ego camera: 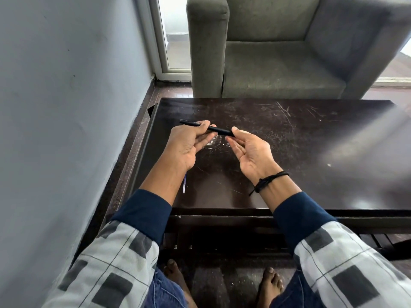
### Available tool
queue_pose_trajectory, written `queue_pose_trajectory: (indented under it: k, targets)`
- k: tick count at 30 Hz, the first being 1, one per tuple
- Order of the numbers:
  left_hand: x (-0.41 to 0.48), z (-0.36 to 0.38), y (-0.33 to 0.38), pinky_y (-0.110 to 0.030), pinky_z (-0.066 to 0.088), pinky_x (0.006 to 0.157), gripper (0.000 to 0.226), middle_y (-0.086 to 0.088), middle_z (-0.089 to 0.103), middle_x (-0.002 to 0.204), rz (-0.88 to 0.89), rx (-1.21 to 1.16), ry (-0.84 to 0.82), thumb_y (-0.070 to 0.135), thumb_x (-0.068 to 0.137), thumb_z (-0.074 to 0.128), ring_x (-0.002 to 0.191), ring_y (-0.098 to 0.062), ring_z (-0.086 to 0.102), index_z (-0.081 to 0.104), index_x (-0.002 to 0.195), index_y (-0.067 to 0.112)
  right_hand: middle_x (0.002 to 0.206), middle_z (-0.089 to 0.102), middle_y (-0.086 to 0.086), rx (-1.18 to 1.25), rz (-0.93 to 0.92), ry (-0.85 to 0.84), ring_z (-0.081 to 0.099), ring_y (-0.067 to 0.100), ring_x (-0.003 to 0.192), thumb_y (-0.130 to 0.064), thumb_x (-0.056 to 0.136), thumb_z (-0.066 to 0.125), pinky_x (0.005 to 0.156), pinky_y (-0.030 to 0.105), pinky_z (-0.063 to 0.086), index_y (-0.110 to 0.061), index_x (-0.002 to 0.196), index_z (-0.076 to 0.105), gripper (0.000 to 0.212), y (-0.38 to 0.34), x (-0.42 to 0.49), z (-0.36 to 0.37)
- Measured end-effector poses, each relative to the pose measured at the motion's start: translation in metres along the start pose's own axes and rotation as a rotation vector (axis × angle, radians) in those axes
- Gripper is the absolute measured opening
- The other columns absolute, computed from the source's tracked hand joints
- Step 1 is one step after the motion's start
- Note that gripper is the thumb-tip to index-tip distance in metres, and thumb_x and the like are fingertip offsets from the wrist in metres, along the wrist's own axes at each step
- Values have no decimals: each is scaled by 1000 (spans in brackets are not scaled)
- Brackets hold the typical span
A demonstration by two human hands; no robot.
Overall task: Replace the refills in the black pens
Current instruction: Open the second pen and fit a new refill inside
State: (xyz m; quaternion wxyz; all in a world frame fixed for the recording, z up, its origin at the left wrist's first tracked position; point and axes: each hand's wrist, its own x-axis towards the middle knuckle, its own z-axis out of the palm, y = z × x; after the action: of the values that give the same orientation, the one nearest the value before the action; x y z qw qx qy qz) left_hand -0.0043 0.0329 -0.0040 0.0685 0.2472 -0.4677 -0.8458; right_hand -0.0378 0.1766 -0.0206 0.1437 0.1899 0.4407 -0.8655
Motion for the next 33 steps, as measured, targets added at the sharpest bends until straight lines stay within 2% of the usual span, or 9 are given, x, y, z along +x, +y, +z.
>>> queue_pose_trajectory:
  k: [2,4,8,10,13,16,20,29,33]
  targets:
    - [-1,0,0,-26,61,71,13,-21,74,98,4,4,9,-5,87,69,88,-30,74,69,100,-6,106,68,17,23,-6,0,75,19,71,3,84,77,63,20,59,5,117,65,35,1,1,0]
    - [-1,0,-1,-24,61,70,17,-19,72,97,21,-9,43,-7,85,70,86,-28,74,67,101,-3,106,68,15,37,-11,-3,75,18,71,3,84,78,63,20,59,-1,113,62,34,1,1,0]
    - [0,-1,-2,-29,62,74,63,-25,68,110,75,-46,92,-11,78,75,89,-34,75,44,130,3,99,69,13,40,-23,-13,76,19,73,3,84,79,65,21,59,-4,108,60,31,1,1,0]
    - [0,0,-3,-30,62,77,69,-23,65,112,100,-13,126,-12,77,76,91,-33,75,39,130,10,89,71,10,37,-31,-16,76,19,74,3,84,79,68,22,60,-5,104,59,30,2,-1,1]
    - [1,1,-6,-27,62,78,53,-20,64,115,144,180,137,-4,82,76,92,-26,75,51,127,9,83,70,7,30,-50,-6,75,21,77,5,84,78,72,23,61,-6,103,56,31,3,-3,1]
    - [6,1,-8,-26,61,78,39,-17,66,113,181,305,126,6,89,72,88,-20,75,58,126,5,93,70,12,19,-79,28,75,23,83,4,84,78,74,25,62,-7,100,54,31,0,-2,-1]
    - [10,0,-10,-27,61,80,33,-16,70,104,234,410,106,10,95,65,85,-19,76,60,127,2,96,69,14,8,-112,52,75,24,83,5,84,78,79,28,63,-9,94,52,31,-2,-1,-3]
    - [13,-4,-15,-22,59,74,26,-19,70,99,214,296,129,0,92,67,78,-22,74,65,117,-7,95,65,16,-27,-201,46,74,23,82,7,84,76,83,33,63,-10,86,50,32,2,-6,1]
    - [15,-5,-20,-24,59,76,24,-20,70,103,209,289,144,1,91,68,82,-24,74,67,114,-5,95,63,16,-31,-217,64,72,26,87,8,85,76,82,33,63,-10,85,49,32,5,-6,0]
